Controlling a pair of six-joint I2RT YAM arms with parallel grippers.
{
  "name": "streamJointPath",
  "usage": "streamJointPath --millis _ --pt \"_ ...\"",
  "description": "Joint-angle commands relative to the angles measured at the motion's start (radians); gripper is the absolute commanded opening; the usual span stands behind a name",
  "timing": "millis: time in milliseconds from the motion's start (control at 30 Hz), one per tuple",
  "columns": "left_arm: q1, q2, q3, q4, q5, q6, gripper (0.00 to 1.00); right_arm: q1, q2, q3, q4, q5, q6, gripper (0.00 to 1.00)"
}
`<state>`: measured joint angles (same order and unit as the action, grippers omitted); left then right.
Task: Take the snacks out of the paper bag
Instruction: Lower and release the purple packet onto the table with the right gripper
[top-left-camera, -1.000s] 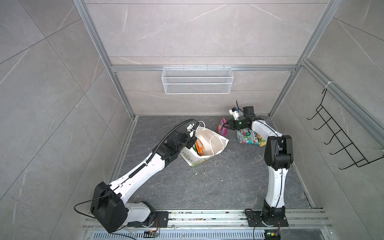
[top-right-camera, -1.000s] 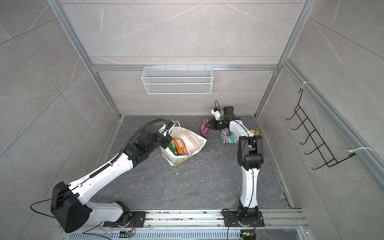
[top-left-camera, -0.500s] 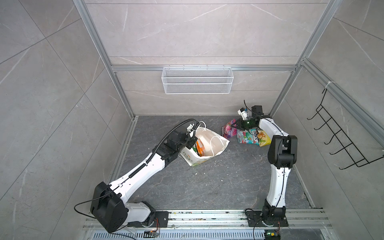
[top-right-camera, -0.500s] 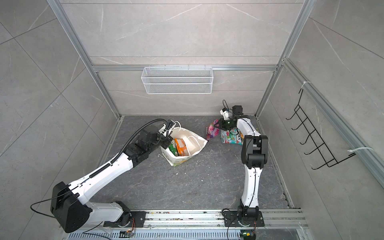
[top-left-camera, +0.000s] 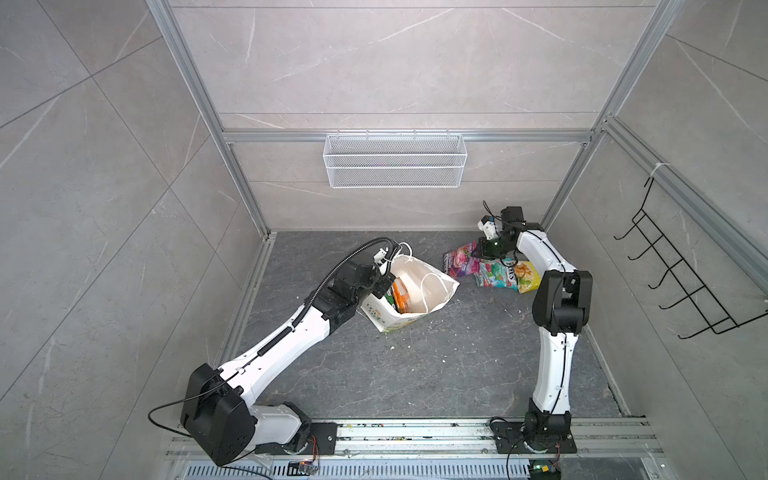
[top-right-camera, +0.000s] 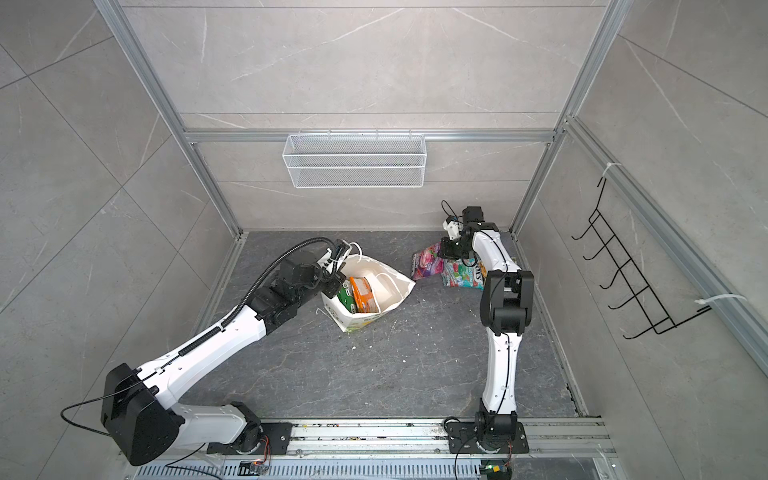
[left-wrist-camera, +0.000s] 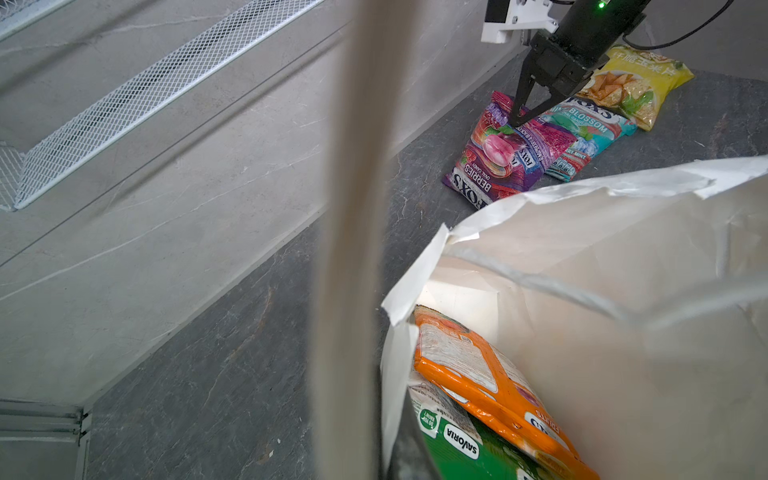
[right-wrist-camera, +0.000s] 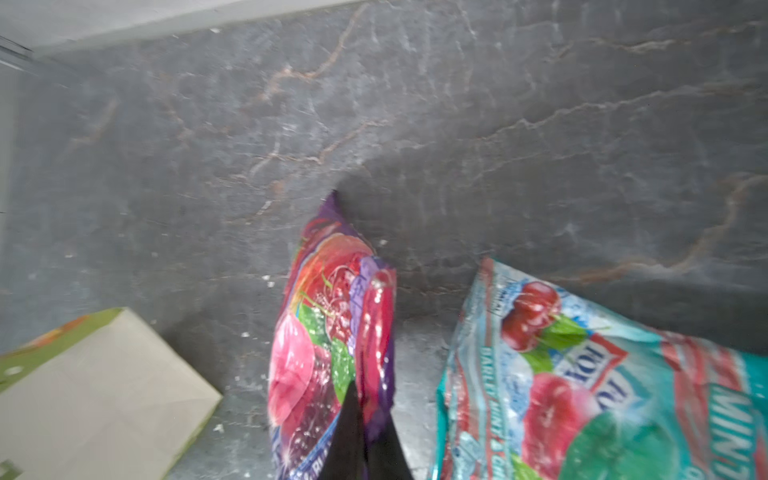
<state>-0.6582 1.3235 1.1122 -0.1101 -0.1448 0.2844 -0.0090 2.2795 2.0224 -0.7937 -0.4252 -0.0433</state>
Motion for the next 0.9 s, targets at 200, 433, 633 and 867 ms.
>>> streamJointPath --millis 200,433,633,867 --pt "-0.004 -0.018 0.035 0.082 0.027 -0.028 0.00 0.071 0.061 0.077 -0.083 0.094 -0.076 0.00" --pt "-0.003 -0.035 0.020 0.083 0.019 -0.028 0.00 0.107 0.191 0.283 -0.271 0.191 -0.165 0.00" --pt "-0.003 -0.032 0.017 0.088 0.011 -0.032 0.00 0.109 0.160 0.262 -0.215 0.215 -0.141 0.00" --pt "-0.003 -0.032 0.020 0.090 0.015 -0.030 0.00 0.110 0.184 0.341 -0.250 0.245 -0.138 0.06"
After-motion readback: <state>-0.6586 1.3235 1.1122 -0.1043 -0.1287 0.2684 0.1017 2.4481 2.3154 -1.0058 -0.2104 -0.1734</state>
